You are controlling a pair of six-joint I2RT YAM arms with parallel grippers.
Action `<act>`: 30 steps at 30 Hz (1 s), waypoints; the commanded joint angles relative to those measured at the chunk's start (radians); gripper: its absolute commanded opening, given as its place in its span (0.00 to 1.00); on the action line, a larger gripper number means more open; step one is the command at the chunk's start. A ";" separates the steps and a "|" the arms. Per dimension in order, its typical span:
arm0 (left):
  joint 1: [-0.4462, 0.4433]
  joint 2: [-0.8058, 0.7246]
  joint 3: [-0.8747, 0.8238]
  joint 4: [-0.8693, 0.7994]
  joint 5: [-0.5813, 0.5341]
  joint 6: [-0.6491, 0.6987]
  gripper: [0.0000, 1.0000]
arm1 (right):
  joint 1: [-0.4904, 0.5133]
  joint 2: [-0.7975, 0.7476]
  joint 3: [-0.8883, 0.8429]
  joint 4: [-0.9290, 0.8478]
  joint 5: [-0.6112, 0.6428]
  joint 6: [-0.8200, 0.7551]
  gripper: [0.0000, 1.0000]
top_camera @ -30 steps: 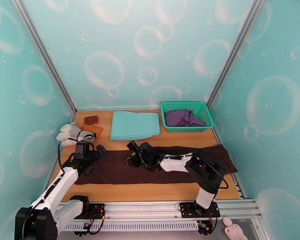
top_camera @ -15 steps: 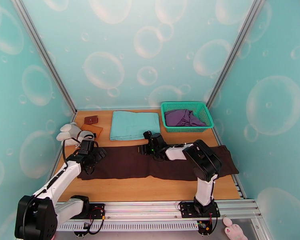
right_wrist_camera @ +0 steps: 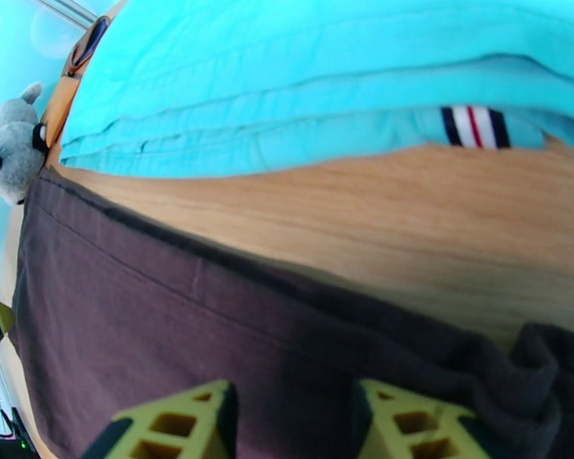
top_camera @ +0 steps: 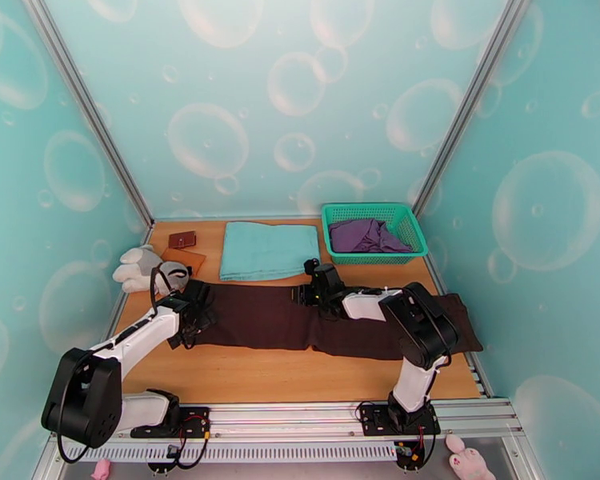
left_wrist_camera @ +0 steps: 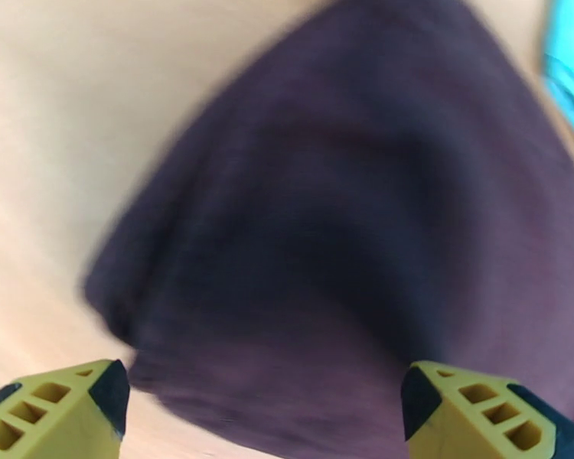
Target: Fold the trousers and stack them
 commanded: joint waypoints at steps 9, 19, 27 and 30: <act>0.012 0.069 0.017 0.049 0.009 0.052 0.99 | -0.013 0.001 -0.029 -0.065 0.010 0.009 0.47; -0.018 -0.087 -0.049 0.108 0.038 0.106 0.94 | -0.013 0.010 -0.026 -0.054 -0.007 0.010 0.47; 0.049 -0.132 -0.075 0.068 0.030 0.022 0.55 | -0.013 0.007 -0.031 -0.049 -0.013 0.010 0.47; 0.043 -0.083 -0.057 -0.003 -0.029 -0.034 0.47 | -0.013 0.005 -0.031 -0.047 -0.018 0.009 0.47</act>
